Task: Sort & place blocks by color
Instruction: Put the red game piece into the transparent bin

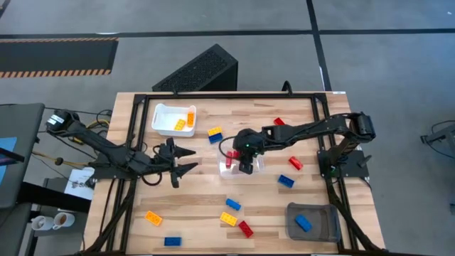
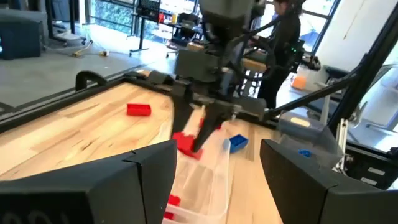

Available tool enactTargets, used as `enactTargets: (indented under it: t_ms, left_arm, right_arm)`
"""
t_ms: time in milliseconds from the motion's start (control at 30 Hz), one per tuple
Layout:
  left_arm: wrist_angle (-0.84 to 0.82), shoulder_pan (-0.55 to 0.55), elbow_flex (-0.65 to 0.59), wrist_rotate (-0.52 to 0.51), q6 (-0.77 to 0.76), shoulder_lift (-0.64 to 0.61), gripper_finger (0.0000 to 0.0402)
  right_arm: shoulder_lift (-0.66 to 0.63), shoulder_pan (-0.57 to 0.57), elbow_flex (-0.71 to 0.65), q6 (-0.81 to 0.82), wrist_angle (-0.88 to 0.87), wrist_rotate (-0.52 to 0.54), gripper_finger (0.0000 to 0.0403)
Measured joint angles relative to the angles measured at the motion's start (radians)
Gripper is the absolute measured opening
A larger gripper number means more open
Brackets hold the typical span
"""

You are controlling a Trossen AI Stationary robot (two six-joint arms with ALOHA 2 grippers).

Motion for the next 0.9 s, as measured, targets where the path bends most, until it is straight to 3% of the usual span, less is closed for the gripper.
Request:
enactTargets:
  t_ms: [367, 633, 900]
  left_arm:
    - [0.008, -0.085, -0.042, -0.113, -0.027, 0.0, 0.0213]
    - [0.265, -0.094, -0.196, -0.14, -0.059, -0.001, 0.0213]
    - [0.307, -0.094, -0.227, -0.124, -0.089, -0.002, 0.0213]
  right_arm:
    - [0.024, -0.04, -0.047, 0.027, -0.02, -0.031, 0.0156]
    - [0.067, -0.032, -0.045, 0.036, -0.008, -0.076, 0.0155]
    - [0.063, -0.029, -0.044, 0.055, 0.03, -0.076, 0.0213]
